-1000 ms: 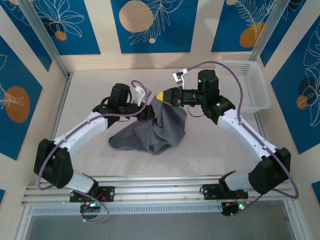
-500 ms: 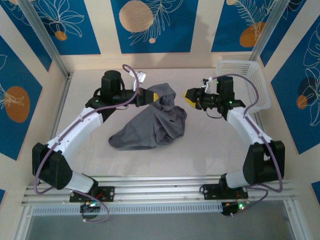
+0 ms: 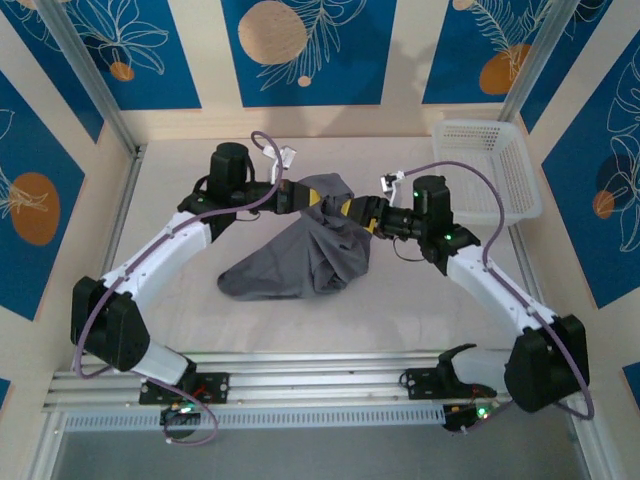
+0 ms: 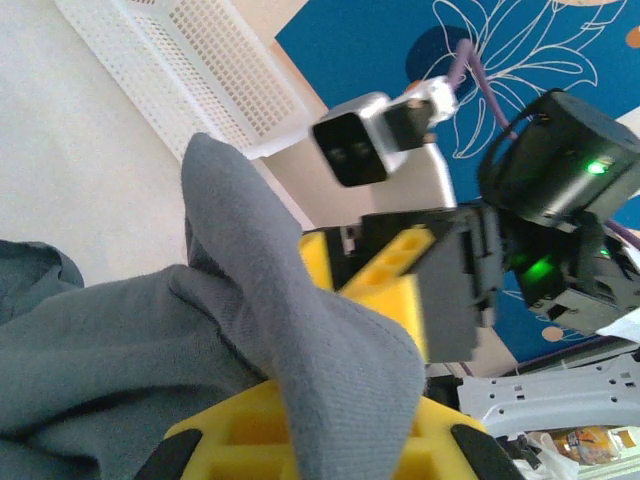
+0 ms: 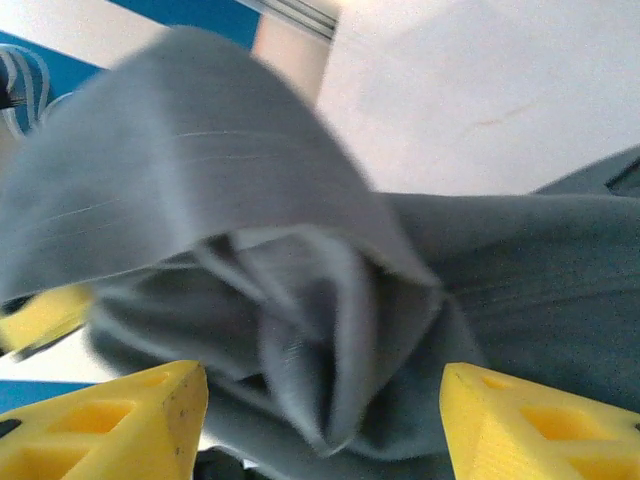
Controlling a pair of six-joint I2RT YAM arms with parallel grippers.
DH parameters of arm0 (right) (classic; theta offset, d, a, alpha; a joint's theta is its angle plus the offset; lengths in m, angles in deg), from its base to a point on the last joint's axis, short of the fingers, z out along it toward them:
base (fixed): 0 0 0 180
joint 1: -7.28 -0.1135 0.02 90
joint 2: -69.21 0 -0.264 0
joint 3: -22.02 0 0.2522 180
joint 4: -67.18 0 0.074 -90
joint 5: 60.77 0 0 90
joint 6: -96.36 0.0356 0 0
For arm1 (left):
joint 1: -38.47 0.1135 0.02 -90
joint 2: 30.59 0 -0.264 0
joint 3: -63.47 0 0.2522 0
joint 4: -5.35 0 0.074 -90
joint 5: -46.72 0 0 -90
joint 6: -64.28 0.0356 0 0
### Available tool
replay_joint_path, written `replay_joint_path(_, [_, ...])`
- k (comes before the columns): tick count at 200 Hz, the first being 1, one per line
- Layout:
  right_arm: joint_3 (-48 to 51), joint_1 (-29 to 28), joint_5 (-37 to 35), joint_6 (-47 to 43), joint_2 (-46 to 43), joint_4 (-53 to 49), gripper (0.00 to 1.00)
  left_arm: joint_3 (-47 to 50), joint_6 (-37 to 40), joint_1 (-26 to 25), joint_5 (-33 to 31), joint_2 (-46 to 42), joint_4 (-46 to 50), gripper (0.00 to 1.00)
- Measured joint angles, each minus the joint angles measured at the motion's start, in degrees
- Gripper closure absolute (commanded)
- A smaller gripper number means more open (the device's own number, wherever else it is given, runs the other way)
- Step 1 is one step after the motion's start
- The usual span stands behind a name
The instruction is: Fold the inside-out t-shirt
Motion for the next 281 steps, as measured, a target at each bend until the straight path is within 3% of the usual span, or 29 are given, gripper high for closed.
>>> replay_joint_path(51, [-0.4,0.3,-2.2,-3.3,4.2,3.7,0.44,0.0,0.0,0.0,0.2,0.0,0.0,1.00])
replay_joint_path(125, [-4.5,1.0,1.6,-9.3,8.6,7.0,0.44,0.0,0.0,0.0,1.2,0.0,0.4,1.00])
replay_joint_path(218, [-7.5,3.2,4.4,-11.4,8.6,7.5,1.00,0.0,0.3,0.0,1.4,0.0,1.2,1.00])
replay_joint_path(238, [-7.6,3.4,4.3,-11.4,8.3,5.5,1.00,-0.3,1.7,0.1,-0.1,0.0,4.1,1.00])
replay_joint_path(268, [-12.5,4.1,4.2,-12.0,5.1,-5.9,1.00,-2.9,7.0,3.0,-9.5,1.1,12.0,1.00])
replay_joint_path(281, [-17.7,3.9,5.5,-12.8,3.8,-11.4,1.00,-4.0,7.8,4.7,-10.3,3.8,10.6,0.93])
